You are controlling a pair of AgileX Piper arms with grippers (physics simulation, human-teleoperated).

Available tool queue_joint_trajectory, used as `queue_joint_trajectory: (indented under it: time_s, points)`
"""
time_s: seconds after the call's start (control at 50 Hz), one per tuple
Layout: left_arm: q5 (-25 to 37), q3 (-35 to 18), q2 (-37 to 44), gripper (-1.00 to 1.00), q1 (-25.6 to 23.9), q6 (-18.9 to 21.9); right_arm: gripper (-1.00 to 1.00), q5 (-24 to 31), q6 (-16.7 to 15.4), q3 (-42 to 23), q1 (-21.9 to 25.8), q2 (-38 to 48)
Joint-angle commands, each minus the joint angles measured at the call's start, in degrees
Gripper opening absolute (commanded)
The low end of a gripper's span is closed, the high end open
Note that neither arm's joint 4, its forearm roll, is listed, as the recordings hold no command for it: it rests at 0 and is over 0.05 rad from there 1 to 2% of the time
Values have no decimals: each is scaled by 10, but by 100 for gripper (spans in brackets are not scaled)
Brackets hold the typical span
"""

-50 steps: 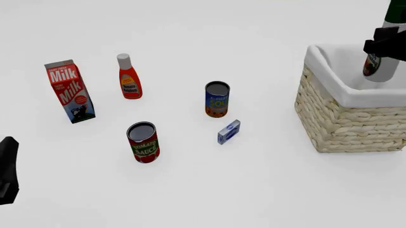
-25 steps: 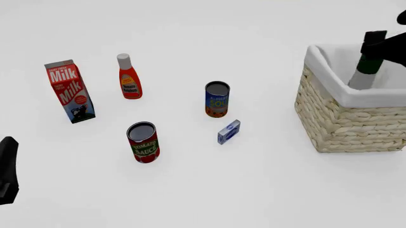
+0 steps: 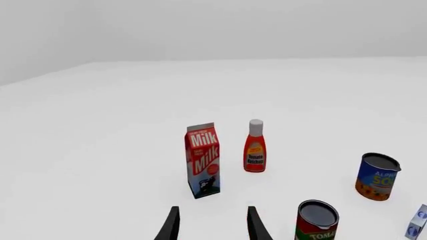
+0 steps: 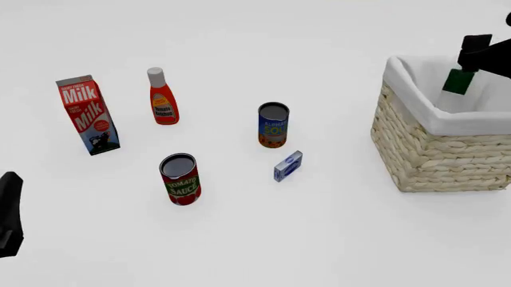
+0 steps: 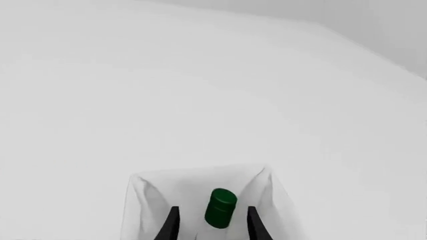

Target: Pick the salad dressing and place it in the basket.

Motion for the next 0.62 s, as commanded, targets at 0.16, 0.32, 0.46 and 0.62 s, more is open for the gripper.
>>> queue_joint_trajectory:
  time_s: [0.16,0.32,0.46,0.62]
  points:
    - [1,0,0,100,3,0,100,55,-12,29,16,-114]
    - [2,0,0,100,1,1,100,90,-14,64,23,-196]
    - [0,0,0,100,-1,-2,100,119,-10,92,24,-259]
    - [0,0,0,100,-1,-3,100,150,-2,121,23,-327]
